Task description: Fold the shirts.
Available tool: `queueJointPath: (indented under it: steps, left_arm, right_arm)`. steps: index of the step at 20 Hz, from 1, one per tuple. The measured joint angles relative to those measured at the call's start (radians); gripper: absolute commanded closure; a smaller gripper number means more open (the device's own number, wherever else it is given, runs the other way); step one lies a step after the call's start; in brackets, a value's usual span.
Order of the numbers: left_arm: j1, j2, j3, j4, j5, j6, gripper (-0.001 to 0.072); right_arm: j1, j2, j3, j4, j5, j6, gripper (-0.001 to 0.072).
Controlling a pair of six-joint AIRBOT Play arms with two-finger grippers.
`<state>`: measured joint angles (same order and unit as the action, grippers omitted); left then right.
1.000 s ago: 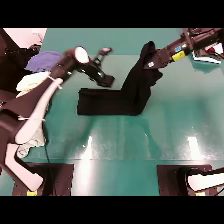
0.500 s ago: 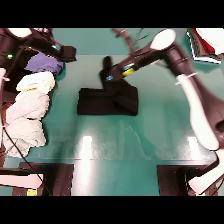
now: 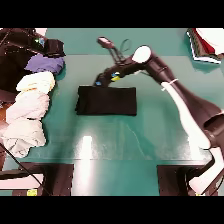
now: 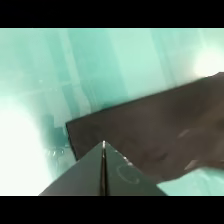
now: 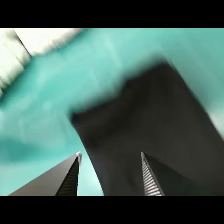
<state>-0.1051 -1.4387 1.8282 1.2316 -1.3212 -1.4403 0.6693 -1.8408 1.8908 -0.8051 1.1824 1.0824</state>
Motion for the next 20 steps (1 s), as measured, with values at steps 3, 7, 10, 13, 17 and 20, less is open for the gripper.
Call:
queueJointPath:
  steps: [3,7,10,13,17,20]
  left_arm:
    - [0.001,0.002,0.000,0.000,-0.015,0.000,0.0685]
    - [0.001,0.002,0.000,-0.002,-0.017,0.000,0.0685]
    - [0.001,0.002,0.000,-0.006,-0.011,0.000,0.0685]
    - [0.001,0.002,0.000,-0.011,-0.007,0.000,0.0685]
    - [0.001,0.002,0.000,-0.017,-0.007,0.000,0.0685]
    - [0.001,0.002,0.000,-0.020,-0.006,0.000,0.0685]
  right_arm:
    - [-0.137,0.100,-0.199,-0.047,0.064,0.039,0.0263]
    - [-0.314,0.224,-0.512,-0.055,0.047,0.084,0.0175]
    - [-0.397,0.252,-0.680,0.030,-0.013,0.094,0.0175]
    - [-0.421,0.212,-0.754,0.137,-0.050,0.095,0.0176]
    - [-0.392,0.130,-0.787,0.349,-0.073,0.025,0.0184]
    - [-0.349,0.097,-0.795,0.436,-0.111,-0.013,0.0282]
